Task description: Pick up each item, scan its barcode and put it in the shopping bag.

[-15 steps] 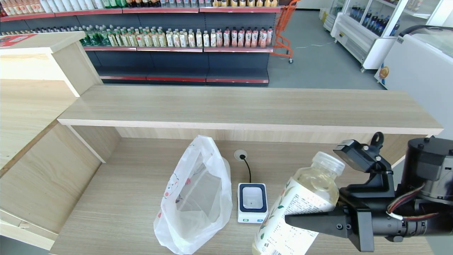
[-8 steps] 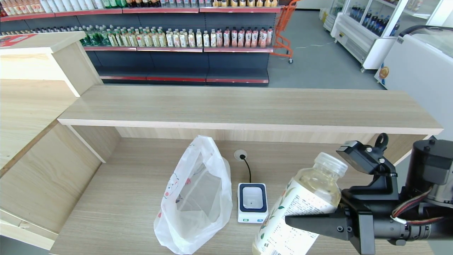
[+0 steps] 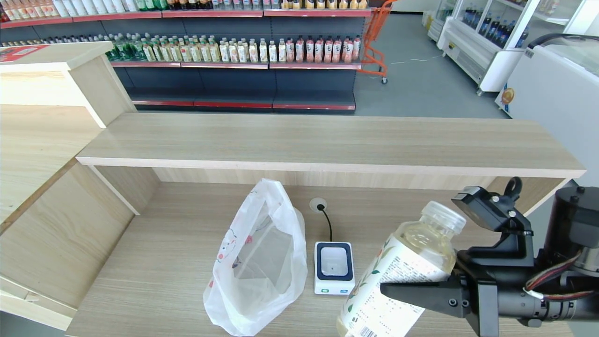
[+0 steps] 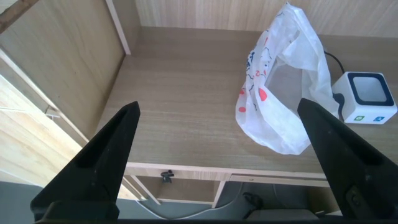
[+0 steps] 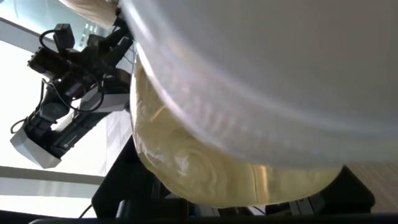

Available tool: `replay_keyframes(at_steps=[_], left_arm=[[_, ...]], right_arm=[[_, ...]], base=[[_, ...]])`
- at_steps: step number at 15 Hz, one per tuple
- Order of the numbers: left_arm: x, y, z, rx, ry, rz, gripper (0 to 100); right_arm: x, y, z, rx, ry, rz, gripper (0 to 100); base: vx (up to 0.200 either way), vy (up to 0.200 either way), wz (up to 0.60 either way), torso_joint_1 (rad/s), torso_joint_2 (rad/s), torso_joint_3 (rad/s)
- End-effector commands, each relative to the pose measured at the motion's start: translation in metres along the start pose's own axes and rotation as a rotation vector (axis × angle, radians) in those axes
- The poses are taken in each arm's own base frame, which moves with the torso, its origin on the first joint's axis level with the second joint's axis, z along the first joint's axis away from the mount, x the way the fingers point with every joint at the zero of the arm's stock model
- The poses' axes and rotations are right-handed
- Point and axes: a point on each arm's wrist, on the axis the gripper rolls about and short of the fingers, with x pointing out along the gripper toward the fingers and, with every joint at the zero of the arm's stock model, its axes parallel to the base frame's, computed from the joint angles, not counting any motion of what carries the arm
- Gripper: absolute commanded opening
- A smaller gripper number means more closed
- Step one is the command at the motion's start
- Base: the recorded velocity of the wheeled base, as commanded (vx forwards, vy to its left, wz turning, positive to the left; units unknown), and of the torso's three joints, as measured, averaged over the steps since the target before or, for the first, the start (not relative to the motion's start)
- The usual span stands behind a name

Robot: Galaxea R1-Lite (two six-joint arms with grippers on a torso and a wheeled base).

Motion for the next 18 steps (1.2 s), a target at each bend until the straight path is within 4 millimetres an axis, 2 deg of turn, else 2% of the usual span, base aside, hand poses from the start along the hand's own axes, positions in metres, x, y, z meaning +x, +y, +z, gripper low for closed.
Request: replay_keyframes(at_steps=[1, 8, 10, 11, 13, 15, 18], left_arm=[[0.000, 0.000, 0.000, 0.000, -0.001, 0.000, 100], [0.000, 0.000, 0.000, 0.000, -0.001, 0.000, 100], [0.000, 0.000, 0.000, 0.000, -0.001, 0.000, 100], [0.000, 0.000, 0.000, 0.000, -0.001, 0.000, 100], [0.000, 0.000, 0.000, 0.000, -0.001, 0.000, 100], [0.000, 0.000, 0.000, 0.000, -0.001, 0.000, 100], [0.000, 0.000, 0.000, 0.000, -0.001, 0.000, 100]], right_arm=[[-0.002, 0.001, 0.000, -0.002, -0.004, -0.002, 0], [-0.003, -0.001, -0.002, -0.049, -0.003, -0.021, 0], [-0.006, -0.026, -0.005, -0.173, 0.001, -0.163, 0], [-0.013, -0.056, -0.009, -0.306, 0.036, -0.273, 0], [-0.024, -0.103, -0.012, -0.535, 0.101, -0.387, 0], [-0.022, -0.125, -0.012, -0.643, 0.109, -0.413, 0], [-0.006, -0.145, -0.010, -0.751, 0.086, -0.363, 0]], base=[[0.000, 0.000, 0.00, 0.000, 0.00, 0.000], [0.000, 0.000, 0.00, 0.000, 0.00, 0.000], [0.000, 0.000, 0.00, 0.000, 0.00, 0.000], [0.000, 0.000, 0.00, 0.000, 0.00, 0.000], [0.000, 0.000, 0.00, 0.000, 0.00, 0.000], [0.000, 0.000, 0.00, 0.000, 0.00, 0.000], [0.000, 0.000, 0.00, 0.000, 0.00, 0.000]])
